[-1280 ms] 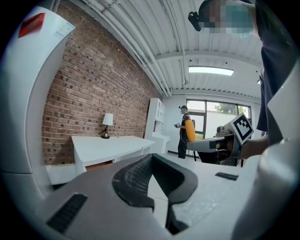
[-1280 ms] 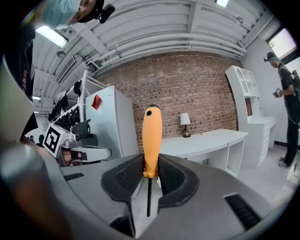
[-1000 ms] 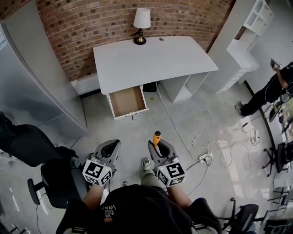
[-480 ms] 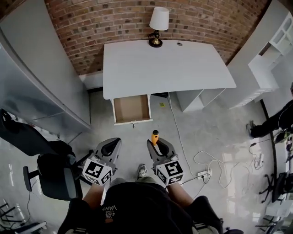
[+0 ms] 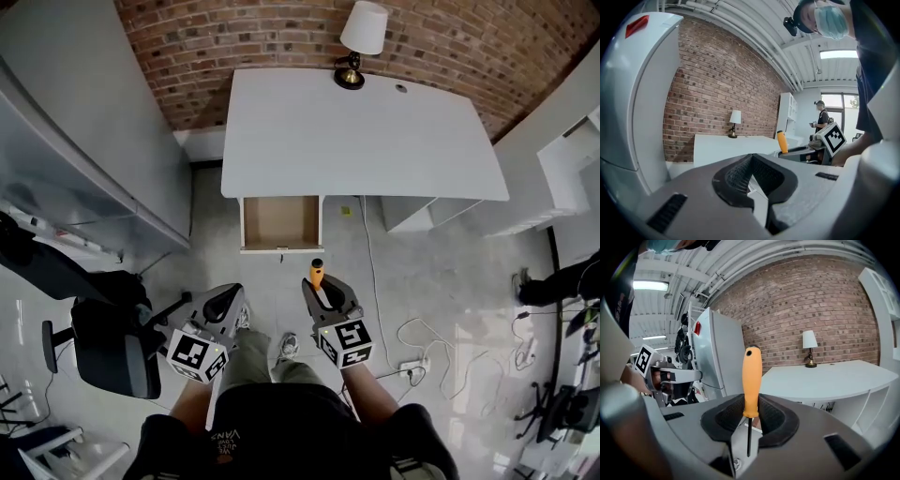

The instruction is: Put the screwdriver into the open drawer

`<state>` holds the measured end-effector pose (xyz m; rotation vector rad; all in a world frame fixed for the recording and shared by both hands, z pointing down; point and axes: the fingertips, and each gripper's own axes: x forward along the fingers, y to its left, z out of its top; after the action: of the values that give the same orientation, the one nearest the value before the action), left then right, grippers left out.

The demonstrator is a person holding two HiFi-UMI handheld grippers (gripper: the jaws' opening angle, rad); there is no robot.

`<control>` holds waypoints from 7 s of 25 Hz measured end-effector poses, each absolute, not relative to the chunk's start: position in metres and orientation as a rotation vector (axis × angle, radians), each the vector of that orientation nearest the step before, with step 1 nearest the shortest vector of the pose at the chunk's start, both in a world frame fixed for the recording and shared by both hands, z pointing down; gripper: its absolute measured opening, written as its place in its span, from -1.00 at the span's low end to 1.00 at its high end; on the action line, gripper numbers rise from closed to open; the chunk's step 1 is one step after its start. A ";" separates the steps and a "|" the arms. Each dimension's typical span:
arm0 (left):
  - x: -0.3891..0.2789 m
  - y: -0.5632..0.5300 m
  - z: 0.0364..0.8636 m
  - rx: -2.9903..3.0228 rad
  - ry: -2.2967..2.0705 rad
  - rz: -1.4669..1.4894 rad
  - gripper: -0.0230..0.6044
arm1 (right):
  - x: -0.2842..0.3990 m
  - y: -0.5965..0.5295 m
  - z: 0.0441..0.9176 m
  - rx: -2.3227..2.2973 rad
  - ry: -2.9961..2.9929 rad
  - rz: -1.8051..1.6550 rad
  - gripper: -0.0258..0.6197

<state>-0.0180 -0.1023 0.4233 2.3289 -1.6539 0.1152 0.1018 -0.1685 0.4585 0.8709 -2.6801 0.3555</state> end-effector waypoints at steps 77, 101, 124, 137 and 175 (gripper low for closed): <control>-0.189 -0.160 0.684 1.974 -1.655 -0.033 -0.91 | -0.083 -0.362 0.936 0.118 -1.790 0.061 -0.62; -0.146 -0.173 0.661 2.090 -1.533 0.009 -0.91 | -0.052 -0.341 0.828 0.416 -2.076 0.101 -0.92; -0.082 -0.174 0.553 2.231 -1.516 0.068 -0.91 | 0.034 -0.237 0.580 0.901 -2.478 0.227 -0.92; -0.029 -0.154 0.480 2.302 -1.585 0.073 -0.91 | 0.099 -0.189 0.483 0.971 -2.614 0.201 -0.92; 0.054 -0.107 0.372 2.450 -1.629 0.140 -0.91 | 0.170 -0.126 0.380 0.954 -2.759 0.126 -0.92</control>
<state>0.0539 -0.1066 0.3720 2.4498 -1.6285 0.1395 0.1701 -0.1264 0.3796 0.9538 -2.7587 0.1260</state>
